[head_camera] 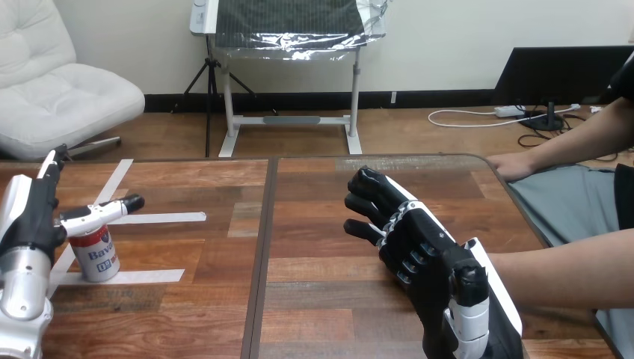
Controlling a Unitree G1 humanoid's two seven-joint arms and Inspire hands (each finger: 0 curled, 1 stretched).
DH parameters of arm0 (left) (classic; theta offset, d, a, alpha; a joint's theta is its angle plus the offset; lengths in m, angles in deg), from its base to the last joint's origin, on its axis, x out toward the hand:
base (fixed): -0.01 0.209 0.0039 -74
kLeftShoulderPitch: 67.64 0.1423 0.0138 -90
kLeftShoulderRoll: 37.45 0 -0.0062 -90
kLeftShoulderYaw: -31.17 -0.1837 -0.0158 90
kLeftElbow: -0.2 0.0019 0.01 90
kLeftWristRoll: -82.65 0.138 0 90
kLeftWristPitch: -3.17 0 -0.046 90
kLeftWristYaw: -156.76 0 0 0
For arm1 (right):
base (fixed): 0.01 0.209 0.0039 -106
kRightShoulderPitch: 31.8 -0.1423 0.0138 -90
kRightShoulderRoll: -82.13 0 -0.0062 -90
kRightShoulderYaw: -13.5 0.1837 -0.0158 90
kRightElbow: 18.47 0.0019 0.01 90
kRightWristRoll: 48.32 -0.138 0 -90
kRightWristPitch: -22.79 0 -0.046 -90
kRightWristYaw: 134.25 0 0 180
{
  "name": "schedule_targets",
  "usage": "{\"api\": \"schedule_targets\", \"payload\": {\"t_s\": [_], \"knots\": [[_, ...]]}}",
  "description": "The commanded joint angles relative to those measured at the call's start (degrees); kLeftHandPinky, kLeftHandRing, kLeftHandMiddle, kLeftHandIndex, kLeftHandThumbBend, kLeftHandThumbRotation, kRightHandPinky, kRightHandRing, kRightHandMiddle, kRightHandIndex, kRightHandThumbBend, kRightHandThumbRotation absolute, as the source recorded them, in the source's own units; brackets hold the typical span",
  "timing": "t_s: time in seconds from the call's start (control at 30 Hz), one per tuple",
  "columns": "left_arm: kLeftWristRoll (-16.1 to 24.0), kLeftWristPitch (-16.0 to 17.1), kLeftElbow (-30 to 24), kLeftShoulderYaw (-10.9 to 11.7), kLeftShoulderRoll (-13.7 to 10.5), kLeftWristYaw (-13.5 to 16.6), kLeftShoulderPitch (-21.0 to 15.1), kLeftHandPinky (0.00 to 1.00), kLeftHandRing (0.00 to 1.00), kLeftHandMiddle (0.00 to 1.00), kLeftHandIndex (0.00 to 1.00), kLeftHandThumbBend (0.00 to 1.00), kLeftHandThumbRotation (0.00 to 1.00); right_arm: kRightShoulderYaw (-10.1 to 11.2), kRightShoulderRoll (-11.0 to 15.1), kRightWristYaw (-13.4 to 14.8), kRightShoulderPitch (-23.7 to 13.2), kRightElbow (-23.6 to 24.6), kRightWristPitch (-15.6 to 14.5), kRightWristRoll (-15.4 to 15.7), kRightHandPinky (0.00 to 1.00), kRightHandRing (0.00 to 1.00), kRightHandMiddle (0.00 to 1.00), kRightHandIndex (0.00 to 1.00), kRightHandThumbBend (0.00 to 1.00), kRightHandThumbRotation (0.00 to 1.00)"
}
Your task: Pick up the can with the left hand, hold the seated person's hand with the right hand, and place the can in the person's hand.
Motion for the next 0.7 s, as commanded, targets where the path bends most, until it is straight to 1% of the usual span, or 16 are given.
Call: {"api": "schedule_targets", "payload": {"t_s": [0.0,0.23,0.4,0.67], "knots": [[-0.04,-1.12,1.29,-1.34,-2.04,-0.13,-5.62,0.88,0.96,0.96,0.97,1.0,0.36,0.13,-0.72,0.02,-1.95,2.9,0.74,-0.58,0.85,0.9,0.9,0.88,0.96,1.0],[-0.03,-1.91,2.46,-1.94,-2.09,-0.41,-6.68,0.88,0.96,0.96,0.97,1.0,0.35,0.15,-0.62,0.11,-1.92,3.22,0.39,-0.49,0.85,0.9,0.9,0.87,0.97,1.0],[0.84,-3.9,2.8,-3.3,-2.41,-0.5,-7.48,0.88,0.96,0.97,0.97,1.0,0.36,0.2,-0.61,0.19,-1.95,3.25,0.57,-0.24,0.84,0.9,0.9,0.87,0.97,1.0],[0.89,-5.6,3.4,-4.31,-2.65,-0.73,-8.17,0.86,0.95,0.96,0.97,1.0,0.35,0.24,-0.48,0.0,-1.97,3.47,0.46,-0.58,0.84,0.9,0.9,0.88,0.97,1.0]]}}
